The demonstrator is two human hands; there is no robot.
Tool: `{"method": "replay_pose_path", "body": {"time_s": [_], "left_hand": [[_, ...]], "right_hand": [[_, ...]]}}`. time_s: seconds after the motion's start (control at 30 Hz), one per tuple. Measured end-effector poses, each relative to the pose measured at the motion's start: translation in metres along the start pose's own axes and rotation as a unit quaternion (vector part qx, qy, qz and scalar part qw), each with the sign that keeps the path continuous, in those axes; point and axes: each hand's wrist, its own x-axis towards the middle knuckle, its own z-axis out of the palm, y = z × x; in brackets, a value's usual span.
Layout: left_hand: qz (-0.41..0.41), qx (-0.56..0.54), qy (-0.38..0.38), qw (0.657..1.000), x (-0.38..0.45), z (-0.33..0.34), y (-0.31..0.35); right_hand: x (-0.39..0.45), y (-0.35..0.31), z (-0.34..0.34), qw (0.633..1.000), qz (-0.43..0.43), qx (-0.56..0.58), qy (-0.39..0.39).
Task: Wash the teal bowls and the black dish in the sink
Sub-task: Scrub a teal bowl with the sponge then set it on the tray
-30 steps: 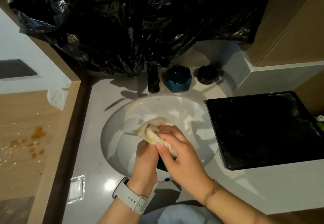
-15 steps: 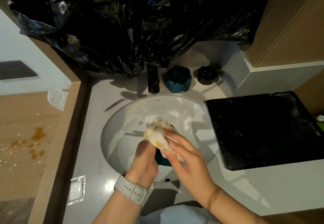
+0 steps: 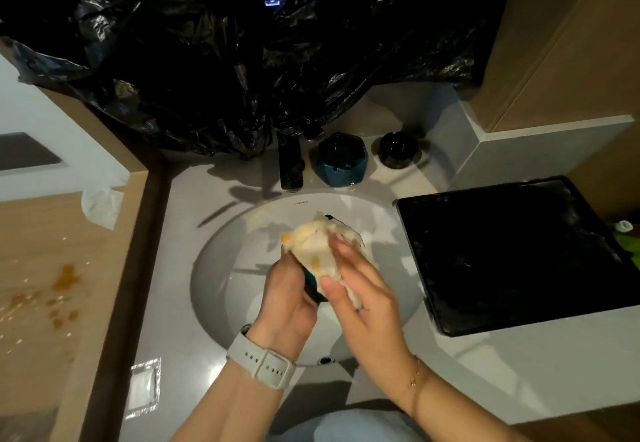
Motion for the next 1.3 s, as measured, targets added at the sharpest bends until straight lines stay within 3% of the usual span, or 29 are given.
{"method": "replay_pose_path", "body": {"time_s": [0.23,0.33,0.47,0.63,0.9,1.0,1.17,1.3], "left_hand": [[-0.029,-0.072,0.013,0.997,-0.005,0.006,0.017],[-0.039,-0.094,0.013,0.995,0.001,-0.001,0.023],[-0.081,-0.068,-0.024,0.994,-0.002,-0.009,0.017],[-0.104,0.006,-0.080,0.991,-0.012,-0.004,0.003],[-0.030,0.065,-0.049,0.996,-0.008,-0.008,0.004],[-0.058,0.083,-0.062,0.993,-0.006,-0.015,-0.001],[-0.131,0.057,-0.107,0.984,-0.009,-0.019,-0.001],[-0.150,-0.063,-0.122,0.979,0.000,-0.028,0.013]], "right_hand": [[-0.008,0.016,-0.019,0.999,-0.020,-0.035,-0.025],[-0.011,0.024,-0.039,0.994,0.100,0.048,-0.016],[0.001,0.022,-0.055,0.967,0.201,0.139,0.066],[0.024,0.005,-0.047,0.916,0.293,0.272,0.032],[0.020,0.007,-0.042,0.942,0.263,0.207,-0.032],[0.011,0.008,-0.042,0.937,0.269,0.220,-0.035],[0.042,-0.001,-0.052,0.897,0.314,0.282,-0.129],[0.038,0.002,-0.051,0.825,0.379,0.407,-0.100]]}}
